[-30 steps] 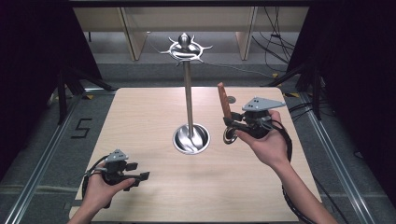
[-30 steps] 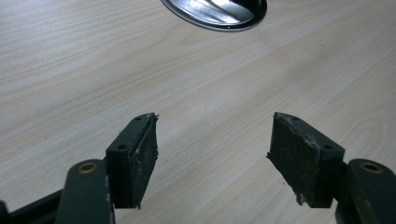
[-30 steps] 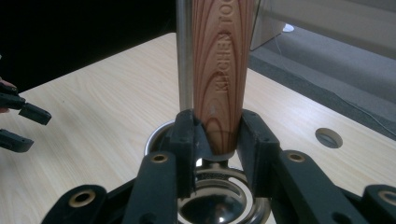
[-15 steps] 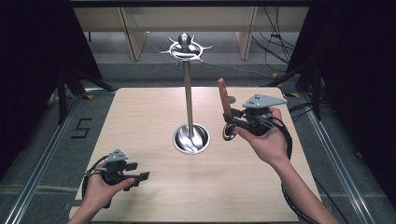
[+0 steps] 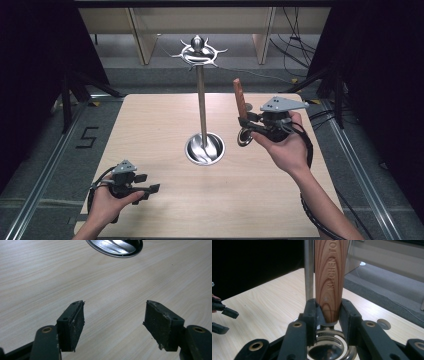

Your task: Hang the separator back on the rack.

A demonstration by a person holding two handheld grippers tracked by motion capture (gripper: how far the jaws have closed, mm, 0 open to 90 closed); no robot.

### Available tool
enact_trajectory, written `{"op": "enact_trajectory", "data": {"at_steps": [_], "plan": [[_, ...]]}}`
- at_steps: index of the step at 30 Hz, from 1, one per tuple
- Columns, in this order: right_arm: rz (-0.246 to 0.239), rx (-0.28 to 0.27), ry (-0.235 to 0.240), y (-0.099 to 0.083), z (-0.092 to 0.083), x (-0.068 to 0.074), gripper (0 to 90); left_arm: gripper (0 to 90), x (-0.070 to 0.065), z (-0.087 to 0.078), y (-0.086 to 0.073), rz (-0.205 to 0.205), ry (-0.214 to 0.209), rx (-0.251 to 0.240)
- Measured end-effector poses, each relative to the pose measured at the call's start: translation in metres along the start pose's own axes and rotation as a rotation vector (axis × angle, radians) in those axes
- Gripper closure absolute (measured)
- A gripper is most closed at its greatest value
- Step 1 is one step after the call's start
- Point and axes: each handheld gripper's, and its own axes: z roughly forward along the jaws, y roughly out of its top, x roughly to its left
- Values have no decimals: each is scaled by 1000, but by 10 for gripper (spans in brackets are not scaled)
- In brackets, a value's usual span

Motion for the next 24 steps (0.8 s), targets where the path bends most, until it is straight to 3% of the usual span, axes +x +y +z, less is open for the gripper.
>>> {"op": "enact_trajectory", "data": {"at_steps": [2, 7, 8, 13, 15, 17, 22, 24], "plan": [[1, 12, 12, 1, -1, 0, 699, 314, 0, 0, 0, 13, -2, 4], [8, 8, 13, 2, 0, 0, 699, 314, 0, 0, 0, 6, 0, 4], [12, -15, 0, 3, 2, 0, 698, 314, 0, 0, 0, 6, -1, -2], [21, 1, 14, 6, 1, 1, 698, 315, 0, 0, 0, 3, 1, 5], [-2, -17, 3, 7, 3, 0, 698, 315, 0, 0, 0, 3, -2, 2], [18, 0, 18, 8, 2, 1, 699, 315, 0, -1, 1, 10, 0, 7], [7, -29, 6, 10, 4, 1, 699, 315, 1, -1, 1, 0, -5, 10], [-9, -17, 21, 12, 3, -1, 698, 314, 0, 0, 0, -3, 1, 0]]}}
